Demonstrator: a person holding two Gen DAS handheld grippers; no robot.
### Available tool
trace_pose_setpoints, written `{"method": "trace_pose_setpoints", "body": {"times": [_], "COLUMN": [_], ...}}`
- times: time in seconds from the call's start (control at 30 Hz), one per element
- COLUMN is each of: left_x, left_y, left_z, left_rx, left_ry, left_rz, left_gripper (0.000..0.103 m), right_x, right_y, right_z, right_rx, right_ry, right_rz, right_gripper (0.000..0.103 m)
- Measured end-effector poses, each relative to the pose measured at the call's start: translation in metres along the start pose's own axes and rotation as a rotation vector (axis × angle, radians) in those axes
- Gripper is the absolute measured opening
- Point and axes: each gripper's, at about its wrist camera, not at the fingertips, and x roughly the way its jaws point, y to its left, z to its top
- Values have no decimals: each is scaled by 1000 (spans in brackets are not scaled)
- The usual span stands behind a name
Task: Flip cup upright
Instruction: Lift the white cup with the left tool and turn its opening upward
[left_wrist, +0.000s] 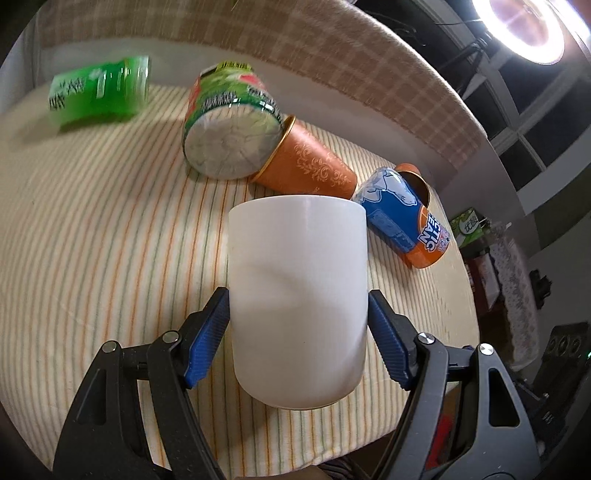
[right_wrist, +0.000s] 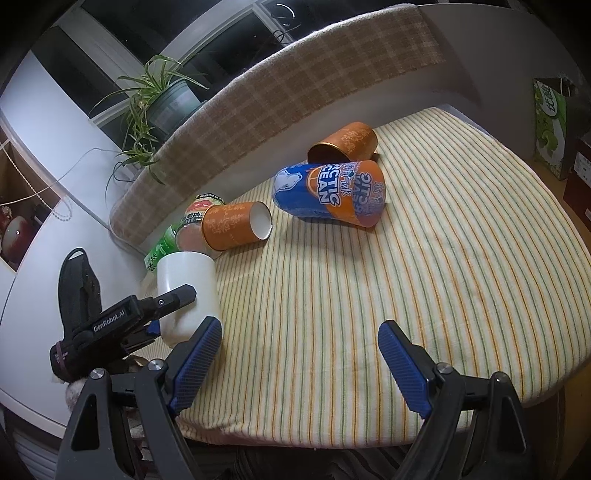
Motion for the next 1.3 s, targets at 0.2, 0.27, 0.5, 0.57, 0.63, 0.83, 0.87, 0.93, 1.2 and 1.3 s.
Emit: {"method": "trace_pose_setpoints", "body": {"times": [0.2,0.27,0.5,0.57,0.63,0.83,0.87,0.93,1.2,1.3], "left_x": [-9,-10,-9,-8,-8,-6,-6,-2,11,9], "left_y": [-1,-1,-2,-1,-1,-9,-12,-15,-12,-11], "left_z": [-5,-6,-8,-7,-6,-8,-9,-12,-21,-23], "left_rx": [41,52,89,104,119,200,221,252,260,257], "left_ry": [-54,-67,-132,-160,-192,-301,-316,-321,-295,-293], "left_rz": [26,29,35,44,56,116,133,158,176,174], "left_gripper": [76,76,76,76,76,76,76,76,76,76], "right_x": [-1,0,2,2,1,1,1,2,1,0], "right_y": [4,6,6,6,5,3,3,3,4,4], "right_z": [0,0,-2,-2,-2,-3,-3,-3,-4,-4], "right_rx": [-11,-13,-16,-14,-13,-9,-8,-5,-8,-4], "right_ry": [-6,-5,2,2,1,1,1,2,0,-3], "right_rz": [-5,-4,-8,-9,-11,-15,-15,-13,-8,-10], "right_gripper": [89,89,89,89,89,89,89,89,89,89]}}
